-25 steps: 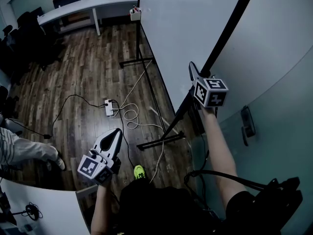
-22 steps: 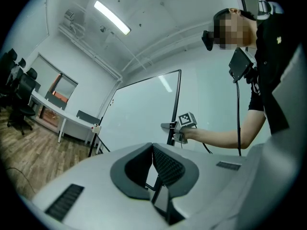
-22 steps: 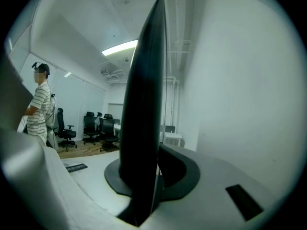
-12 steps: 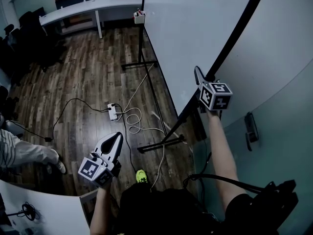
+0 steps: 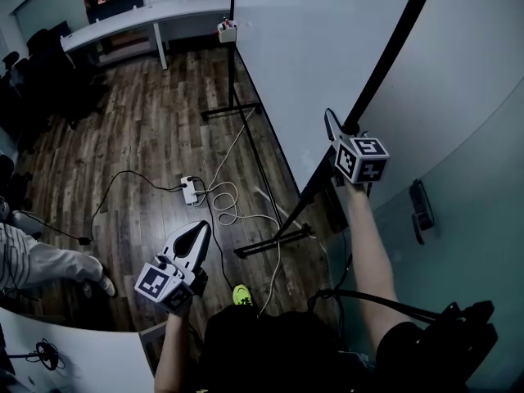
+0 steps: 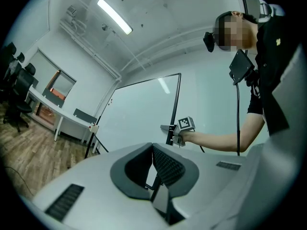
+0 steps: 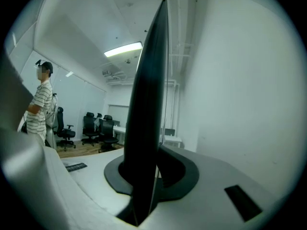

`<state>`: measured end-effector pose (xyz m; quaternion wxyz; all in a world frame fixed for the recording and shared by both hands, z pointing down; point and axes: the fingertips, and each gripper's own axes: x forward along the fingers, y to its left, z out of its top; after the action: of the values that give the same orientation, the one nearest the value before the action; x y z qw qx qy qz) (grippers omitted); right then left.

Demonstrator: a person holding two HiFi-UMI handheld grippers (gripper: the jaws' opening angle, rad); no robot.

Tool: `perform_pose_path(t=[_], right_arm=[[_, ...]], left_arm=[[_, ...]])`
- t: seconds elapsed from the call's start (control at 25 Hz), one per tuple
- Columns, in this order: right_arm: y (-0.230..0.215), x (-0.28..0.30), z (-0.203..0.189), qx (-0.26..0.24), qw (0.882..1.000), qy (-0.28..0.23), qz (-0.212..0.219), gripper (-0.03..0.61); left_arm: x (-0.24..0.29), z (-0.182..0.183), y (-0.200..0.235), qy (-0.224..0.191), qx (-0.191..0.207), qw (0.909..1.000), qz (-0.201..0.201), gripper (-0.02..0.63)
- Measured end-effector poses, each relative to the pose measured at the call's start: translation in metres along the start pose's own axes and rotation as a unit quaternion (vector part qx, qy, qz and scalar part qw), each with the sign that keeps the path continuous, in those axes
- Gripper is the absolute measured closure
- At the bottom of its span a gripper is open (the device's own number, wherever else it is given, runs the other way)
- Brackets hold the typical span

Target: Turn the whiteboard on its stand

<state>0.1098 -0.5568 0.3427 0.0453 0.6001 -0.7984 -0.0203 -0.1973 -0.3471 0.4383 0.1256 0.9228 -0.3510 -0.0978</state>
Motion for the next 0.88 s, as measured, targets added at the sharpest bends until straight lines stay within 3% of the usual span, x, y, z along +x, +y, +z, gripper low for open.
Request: perform_pose_path(t=[0.44,0.88], right_arm=[[-0.001,-0.03,0.008,0.042,0.999,0.016,0.009,0.52],[0.014,-0.089,0.009,0.044,0.999,0.012,0.014,0.52]], left_arm=[[-0.006,0.014,-0.015,-0.008,0.011,0.9999,0.003,0.62],[0.0,0.013,-0.039,-0.011,0.013,0.9998,-0.007,0.62]])
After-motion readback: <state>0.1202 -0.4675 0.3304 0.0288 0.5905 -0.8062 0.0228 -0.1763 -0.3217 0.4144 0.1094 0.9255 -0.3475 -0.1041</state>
